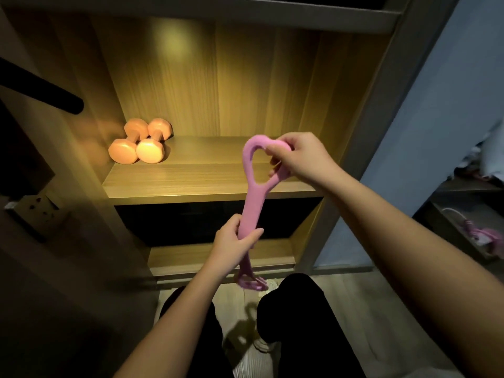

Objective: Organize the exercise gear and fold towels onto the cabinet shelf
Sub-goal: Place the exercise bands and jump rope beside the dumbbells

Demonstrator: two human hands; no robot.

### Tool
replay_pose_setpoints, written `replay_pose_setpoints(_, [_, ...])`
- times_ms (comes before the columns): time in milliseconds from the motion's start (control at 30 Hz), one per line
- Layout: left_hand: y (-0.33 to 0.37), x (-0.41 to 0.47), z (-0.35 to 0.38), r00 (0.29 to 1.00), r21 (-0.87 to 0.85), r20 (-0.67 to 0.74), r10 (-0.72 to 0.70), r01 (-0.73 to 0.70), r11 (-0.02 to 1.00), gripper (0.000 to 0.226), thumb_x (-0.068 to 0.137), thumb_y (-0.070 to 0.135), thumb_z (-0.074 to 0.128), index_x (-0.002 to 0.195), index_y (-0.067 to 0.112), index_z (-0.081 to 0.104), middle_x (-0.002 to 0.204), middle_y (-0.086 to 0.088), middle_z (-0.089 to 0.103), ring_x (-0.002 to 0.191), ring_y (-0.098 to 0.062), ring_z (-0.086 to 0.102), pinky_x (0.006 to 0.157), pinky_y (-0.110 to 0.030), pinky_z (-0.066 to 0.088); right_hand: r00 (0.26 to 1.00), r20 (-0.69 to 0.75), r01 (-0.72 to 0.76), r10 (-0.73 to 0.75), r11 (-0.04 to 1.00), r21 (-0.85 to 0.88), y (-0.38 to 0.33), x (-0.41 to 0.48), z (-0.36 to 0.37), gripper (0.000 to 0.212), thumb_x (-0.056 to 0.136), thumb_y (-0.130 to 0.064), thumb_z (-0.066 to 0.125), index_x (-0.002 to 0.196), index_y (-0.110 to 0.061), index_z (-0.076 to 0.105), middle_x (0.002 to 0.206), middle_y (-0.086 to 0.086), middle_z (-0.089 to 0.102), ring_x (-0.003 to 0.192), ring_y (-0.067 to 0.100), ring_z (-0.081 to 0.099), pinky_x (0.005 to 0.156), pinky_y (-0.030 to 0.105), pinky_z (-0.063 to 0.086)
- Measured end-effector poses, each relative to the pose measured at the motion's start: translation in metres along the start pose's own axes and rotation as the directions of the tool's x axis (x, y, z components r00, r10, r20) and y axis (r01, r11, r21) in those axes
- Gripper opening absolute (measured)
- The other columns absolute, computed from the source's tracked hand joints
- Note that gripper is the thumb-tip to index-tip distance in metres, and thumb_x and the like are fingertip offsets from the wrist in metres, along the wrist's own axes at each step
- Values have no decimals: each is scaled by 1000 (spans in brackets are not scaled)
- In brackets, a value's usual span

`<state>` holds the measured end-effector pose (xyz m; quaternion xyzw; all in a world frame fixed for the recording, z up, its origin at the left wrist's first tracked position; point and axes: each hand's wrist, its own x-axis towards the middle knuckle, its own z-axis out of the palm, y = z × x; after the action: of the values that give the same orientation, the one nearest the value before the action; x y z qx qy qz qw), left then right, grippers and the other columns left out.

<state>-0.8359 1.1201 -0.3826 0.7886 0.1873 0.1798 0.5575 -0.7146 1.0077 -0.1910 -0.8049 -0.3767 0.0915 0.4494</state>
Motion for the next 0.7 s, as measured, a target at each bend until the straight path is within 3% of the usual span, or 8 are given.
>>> replay_pose_setpoints(133, [-11, 17, -4, 999, 315, -50, 22, -6, 949, 23, 87, 36, 67, 100, 32, 49, 86, 13, 58, 72, -5, 61, 54, -22, 52, 978, -119, -166, 173, 984, 67, 13, 27, -21, 23, 97, -24, 58, 101, -4, 67, 84, 9, 68, 66, 15, 71, 52, 19, 54])
replay_pose_setpoints(233, [-11, 29, -17, 997, 487, 7, 72, -66, 871, 23, 90, 41, 63, 105, 28, 50, 86, 10, 60, 74, -9, 60, 64, -36, 56, 950, -160, -248, 266, 961, 124, 32, 35, -28, 22, 97, -23, 56, 102, -4, 67, 86, 10, 68, 68, 17, 72, 57, 22, 58])
replay_pose_setpoints(367, [-8, 37, -33, 997, 581, 37, 67, -76, 810, 31, 87, 42, 63, 109, 25, 52, 91, 5, 63, 79, -16, 62, 69, -39, 56, 902, -191, -331, 386, 905, 265, 56, 39, -26, 22, 97, -25, 57, 104, -7, 67, 86, 7, 68, 68, 16, 71, 58, 23, 58])
replay_pose_setpoints(467, [-17, 30, -49, 999, 688, 37, -18, -12, 725, 22, 86, 35, 64, 103, 25, 55, 90, 5, 64, 78, -13, 62, 71, -37, 57, 848, -252, -362, 467, 856, 370, 67, 44, -36, 20, 96, -27, 58, 104, -9, 66, 86, 6, 68, 67, 15, 71, 61, 24, 59])
replay_pose_setpoints(633, [-27, 18, -65, 993, 794, 74, -93, -3, 607, 18, 92, 36, 61, 107, 26, 60, 88, 9, 63, 76, -5, 60, 65, -22, 51, 823, -216, -445, 525, 834, 328, 91, 42, -31, 23, 96, -27, 58, 107, -7, 65, 89, 7, 68, 68, 16, 69, 61, 23, 56])
replay_pose_setpoints(700, [-26, 17, -69, 981, 765, 112, -158, 16, 644, 23, 90, 41, 64, 106, 25, 58, 88, 9, 61, 73, -5, 62, 59, -19, 50, 809, -191, -473, 556, 808, 351, 101, 40, -22, 23, 96, -26, 58, 108, -7, 64, 91, 9, 68, 71, 19, 70, 66, 26, 58])
